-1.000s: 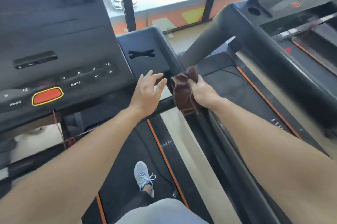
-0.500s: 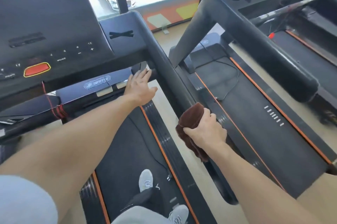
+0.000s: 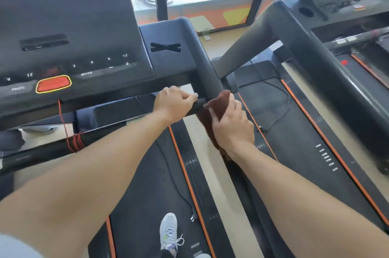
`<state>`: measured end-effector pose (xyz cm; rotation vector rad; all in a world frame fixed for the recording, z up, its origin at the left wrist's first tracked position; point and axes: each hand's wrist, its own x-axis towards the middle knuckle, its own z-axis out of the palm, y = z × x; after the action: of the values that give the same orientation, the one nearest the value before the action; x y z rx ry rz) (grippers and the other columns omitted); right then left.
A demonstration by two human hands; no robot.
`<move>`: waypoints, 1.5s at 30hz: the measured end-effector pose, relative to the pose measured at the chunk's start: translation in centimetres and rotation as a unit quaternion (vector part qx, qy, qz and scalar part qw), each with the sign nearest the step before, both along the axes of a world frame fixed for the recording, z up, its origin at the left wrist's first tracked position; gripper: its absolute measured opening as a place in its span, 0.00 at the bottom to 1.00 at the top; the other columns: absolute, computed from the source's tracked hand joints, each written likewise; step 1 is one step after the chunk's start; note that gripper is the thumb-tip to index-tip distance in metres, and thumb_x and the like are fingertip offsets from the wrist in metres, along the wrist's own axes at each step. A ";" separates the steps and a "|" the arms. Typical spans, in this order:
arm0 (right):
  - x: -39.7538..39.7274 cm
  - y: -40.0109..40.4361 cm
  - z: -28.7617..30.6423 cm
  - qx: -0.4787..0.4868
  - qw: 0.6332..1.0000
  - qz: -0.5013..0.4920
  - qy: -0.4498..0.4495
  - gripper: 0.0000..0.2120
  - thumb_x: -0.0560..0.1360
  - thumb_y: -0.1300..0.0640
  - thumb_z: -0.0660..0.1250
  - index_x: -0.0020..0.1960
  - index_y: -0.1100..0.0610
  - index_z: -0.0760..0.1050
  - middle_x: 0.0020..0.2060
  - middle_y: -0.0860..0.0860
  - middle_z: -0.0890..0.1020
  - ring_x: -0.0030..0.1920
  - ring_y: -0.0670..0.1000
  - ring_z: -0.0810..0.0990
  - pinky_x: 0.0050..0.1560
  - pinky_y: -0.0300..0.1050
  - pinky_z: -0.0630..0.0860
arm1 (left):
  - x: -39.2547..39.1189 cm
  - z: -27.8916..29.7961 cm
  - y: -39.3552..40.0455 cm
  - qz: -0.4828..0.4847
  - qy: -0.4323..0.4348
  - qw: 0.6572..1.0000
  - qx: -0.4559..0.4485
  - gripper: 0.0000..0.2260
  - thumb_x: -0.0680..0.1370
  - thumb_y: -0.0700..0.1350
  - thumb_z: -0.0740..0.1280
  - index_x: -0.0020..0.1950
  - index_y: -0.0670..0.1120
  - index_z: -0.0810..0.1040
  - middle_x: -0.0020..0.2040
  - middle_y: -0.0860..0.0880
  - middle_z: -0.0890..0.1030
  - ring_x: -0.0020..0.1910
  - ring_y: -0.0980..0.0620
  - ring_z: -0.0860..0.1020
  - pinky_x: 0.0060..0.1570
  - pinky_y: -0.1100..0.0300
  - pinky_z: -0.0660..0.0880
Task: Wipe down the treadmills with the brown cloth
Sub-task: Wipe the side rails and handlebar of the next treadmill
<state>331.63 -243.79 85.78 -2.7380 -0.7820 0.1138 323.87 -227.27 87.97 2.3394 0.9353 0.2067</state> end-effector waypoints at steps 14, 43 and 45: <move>9.8 17.9 3.7 0.059 0.995 -0.039 0.070 0.28 0.83 0.33 0.50 0.70 0.52 0.70 0.65 0.56 0.79 0.64 0.63 0.78 0.63 0.56 0.70 | 2.1 -1.6 1.0 0.107 -0.016 0.991 -0.083 0.22 0.81 0.59 0.57 0.37 0.47 0.79 0.35 0.47 0.81 0.39 0.40 0.79 0.40 0.52 0.77; 4.3 1.8 2.3 0.028 0.979 0.014 0.203 0.52 0.63 0.32 0.76 0.79 0.45 0.56 0.67 0.49 0.78 0.66 0.57 0.78 0.67 0.56 0.75 | 0.4 -2.6 -2.4 0.143 -0.288 0.945 -0.054 0.11 0.84 0.52 0.56 0.57 0.47 0.72 0.46 0.53 0.77 0.51 0.49 0.76 0.53 0.48 0.73; 2.4 -0.5 1.8 -0.035 0.988 0.026 0.151 0.57 0.65 0.36 0.77 0.82 0.47 0.48 0.71 0.52 0.73 0.68 0.60 0.77 0.66 0.56 0.74 | -0.6 -3.9 -6.2 0.136 -0.321 0.934 -0.073 0.13 0.84 0.51 0.56 0.61 0.46 0.73 0.55 0.50 0.78 0.57 0.50 0.76 0.61 0.47 0.73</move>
<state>334.08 -244.30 87.54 -2.6738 -0.7741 0.5632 323.31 -233.45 84.04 1.8041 0.8870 0.9185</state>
